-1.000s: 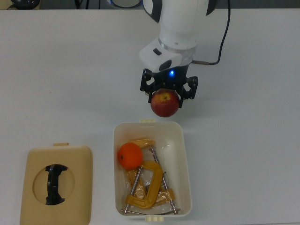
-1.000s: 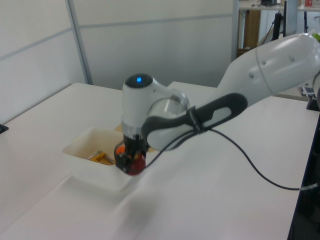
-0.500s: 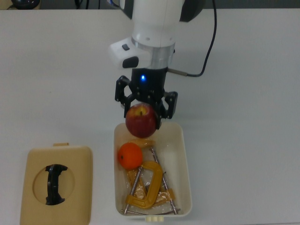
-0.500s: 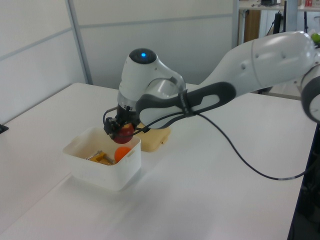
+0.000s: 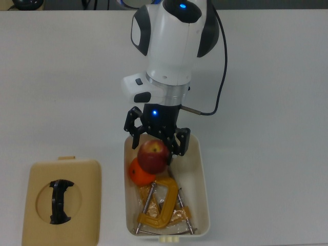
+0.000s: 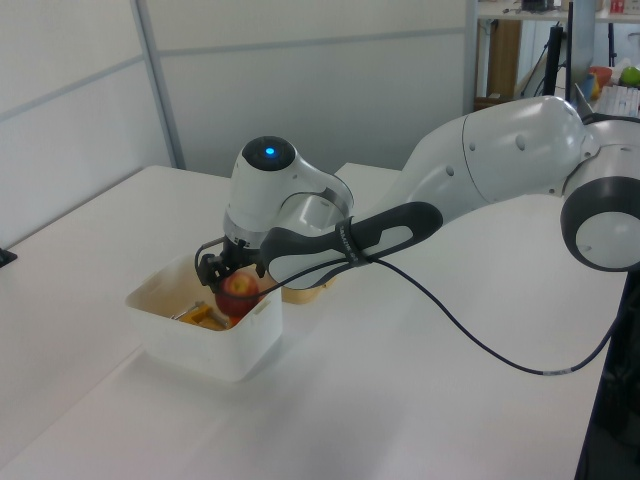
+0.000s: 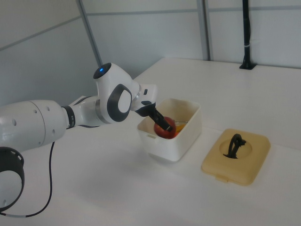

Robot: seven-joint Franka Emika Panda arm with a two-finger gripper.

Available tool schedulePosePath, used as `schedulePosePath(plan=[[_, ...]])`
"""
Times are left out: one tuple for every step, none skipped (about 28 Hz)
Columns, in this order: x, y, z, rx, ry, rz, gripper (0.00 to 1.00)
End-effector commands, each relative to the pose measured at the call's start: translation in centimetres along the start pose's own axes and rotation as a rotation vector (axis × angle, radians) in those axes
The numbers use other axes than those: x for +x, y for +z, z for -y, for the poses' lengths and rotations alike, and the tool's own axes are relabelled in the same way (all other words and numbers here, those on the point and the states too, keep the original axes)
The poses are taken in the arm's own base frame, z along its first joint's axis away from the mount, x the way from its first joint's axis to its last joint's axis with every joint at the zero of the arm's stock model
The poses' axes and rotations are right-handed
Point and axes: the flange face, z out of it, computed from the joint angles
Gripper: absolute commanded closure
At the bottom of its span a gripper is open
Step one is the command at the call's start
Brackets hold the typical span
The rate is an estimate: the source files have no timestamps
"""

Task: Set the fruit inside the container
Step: 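Open the gripper to release the apple beside the orange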

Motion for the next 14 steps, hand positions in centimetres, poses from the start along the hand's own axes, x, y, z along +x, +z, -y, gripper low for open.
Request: schedulePosePath(plan=[[0.9, -2.3, -0.1, -0.008, 0.012, -0.020, 0.00], [0.9, -2.6, -0.3, -0.019, 0.004, -0.007, 0.00], [0.9, -3.0, -0.5, -0.026, -0.008, 0.006, 0.00], [0.9, -3.5, -0.6, -0.030, -0.025, 0.020, 0.00], [1.0, -4.1, -0.8, -0.036, -0.046, 0.033, 0.00], [1.0, -4.4, -1.1, -0.044, -0.061, 0.054, 0.00], [1.1, -5.5, -1.7, -0.045, -0.084, 0.106, 0.00], [1.2, -6.0, -2.0, -0.035, -0.102, 0.138, 0.00], [1.1, -6.5, -2.4, -0.028, -0.127, 0.175, 0.00], [1.0, -6.8, -2.8, -0.017, -0.158, 0.218, 0.00], [0.9, -7.1, -3.2, -0.007, -0.194, 0.259, 0.00], [0.7, -7.8, -4.0, 0.011, -0.261, 0.335, 0.00], [0.6, -8.0, -4.3, 0.013, -0.288, 0.366, 0.00], [0.4, -8.1, -4.7, 0.010, -0.312, 0.394, 0.00]])
